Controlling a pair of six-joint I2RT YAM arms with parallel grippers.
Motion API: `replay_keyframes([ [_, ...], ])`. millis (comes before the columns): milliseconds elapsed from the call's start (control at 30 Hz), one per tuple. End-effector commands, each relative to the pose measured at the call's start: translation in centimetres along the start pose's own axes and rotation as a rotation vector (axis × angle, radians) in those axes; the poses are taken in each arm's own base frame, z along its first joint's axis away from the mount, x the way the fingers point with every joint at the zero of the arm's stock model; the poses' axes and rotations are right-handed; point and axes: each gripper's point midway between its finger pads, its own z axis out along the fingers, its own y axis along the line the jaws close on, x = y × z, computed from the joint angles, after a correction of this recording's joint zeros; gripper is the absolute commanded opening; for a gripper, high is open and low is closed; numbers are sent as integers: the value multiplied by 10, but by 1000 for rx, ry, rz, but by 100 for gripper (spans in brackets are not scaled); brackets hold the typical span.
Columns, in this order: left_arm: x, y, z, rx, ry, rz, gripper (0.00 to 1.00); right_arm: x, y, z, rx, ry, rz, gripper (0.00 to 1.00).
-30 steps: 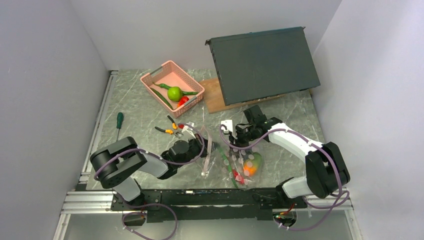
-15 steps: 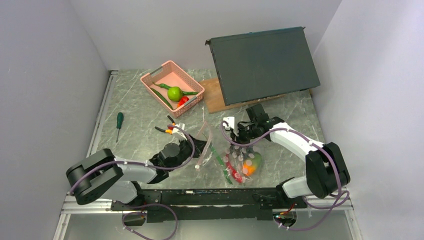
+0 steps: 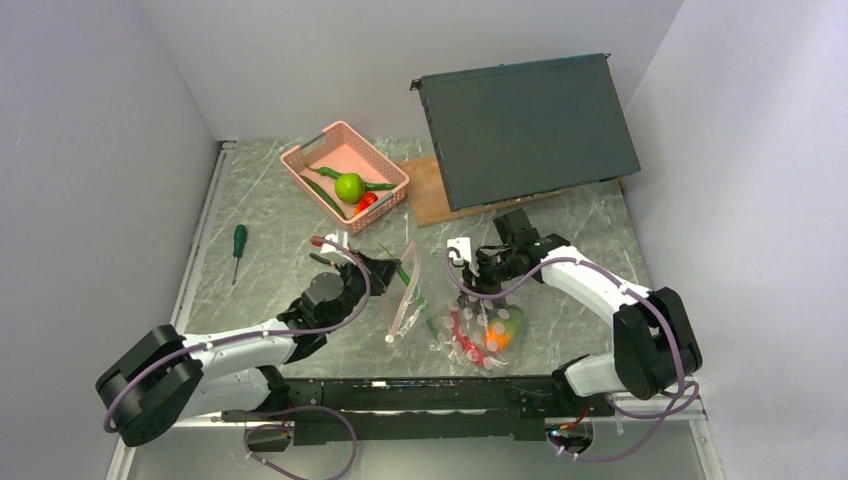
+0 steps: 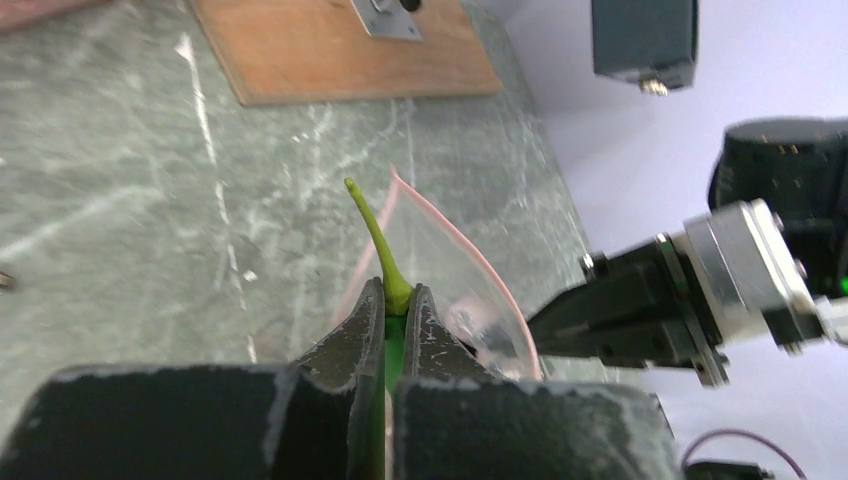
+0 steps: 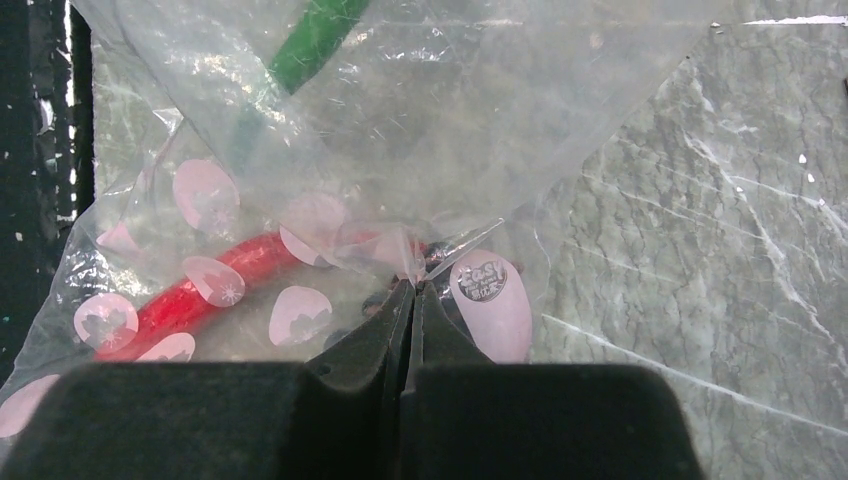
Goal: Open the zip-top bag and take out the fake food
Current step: Pick up the fake vegetable from the zipper food storage bag.
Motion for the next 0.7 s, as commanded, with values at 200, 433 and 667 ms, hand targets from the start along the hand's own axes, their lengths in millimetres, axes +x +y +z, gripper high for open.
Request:
replay_keyframes([
  [200,-79,3,9,-25,-151,4,0,-9,4,-3,-9,-36,-44,0],
  [433,-126,12,2,-64,-212,36,0,-4,0,-2,7,-14,-38,0],
  [667,-182,9,-4,-91,-212,119,0,-3,-2,-2,15,-3,-44,0],
])
